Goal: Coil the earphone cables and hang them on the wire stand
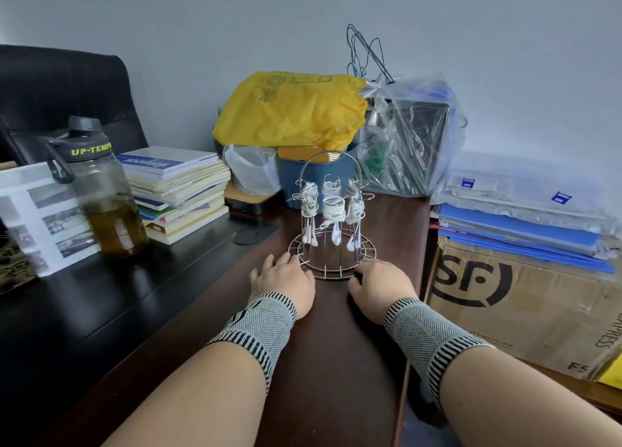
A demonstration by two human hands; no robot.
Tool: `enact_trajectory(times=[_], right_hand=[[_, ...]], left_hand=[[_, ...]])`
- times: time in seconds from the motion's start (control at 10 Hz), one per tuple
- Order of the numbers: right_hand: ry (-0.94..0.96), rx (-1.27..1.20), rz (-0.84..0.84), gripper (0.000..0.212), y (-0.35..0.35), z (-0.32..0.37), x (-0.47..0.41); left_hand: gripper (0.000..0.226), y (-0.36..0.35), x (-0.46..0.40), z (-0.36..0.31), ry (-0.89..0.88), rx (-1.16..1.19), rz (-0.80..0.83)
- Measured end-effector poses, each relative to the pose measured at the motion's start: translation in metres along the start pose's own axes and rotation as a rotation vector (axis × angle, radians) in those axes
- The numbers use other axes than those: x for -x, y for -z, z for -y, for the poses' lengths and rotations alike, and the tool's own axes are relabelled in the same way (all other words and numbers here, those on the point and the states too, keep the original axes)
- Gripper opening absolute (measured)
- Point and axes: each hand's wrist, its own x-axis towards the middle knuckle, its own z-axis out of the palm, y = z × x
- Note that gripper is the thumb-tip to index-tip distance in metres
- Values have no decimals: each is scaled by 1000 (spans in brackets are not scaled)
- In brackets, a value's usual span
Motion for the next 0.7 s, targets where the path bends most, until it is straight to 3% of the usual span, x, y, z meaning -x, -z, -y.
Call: enact_trajectory(times=[0.6, 0.7], right_hand=[[66, -18, -25, 30, -3, -7, -6], [15, -55, 76, 40, 6, -6, -4]], left_hand=[[65, 1, -1, -1, -2, -36, 41], [65, 5, 1, -3, -8, 3, 49]])
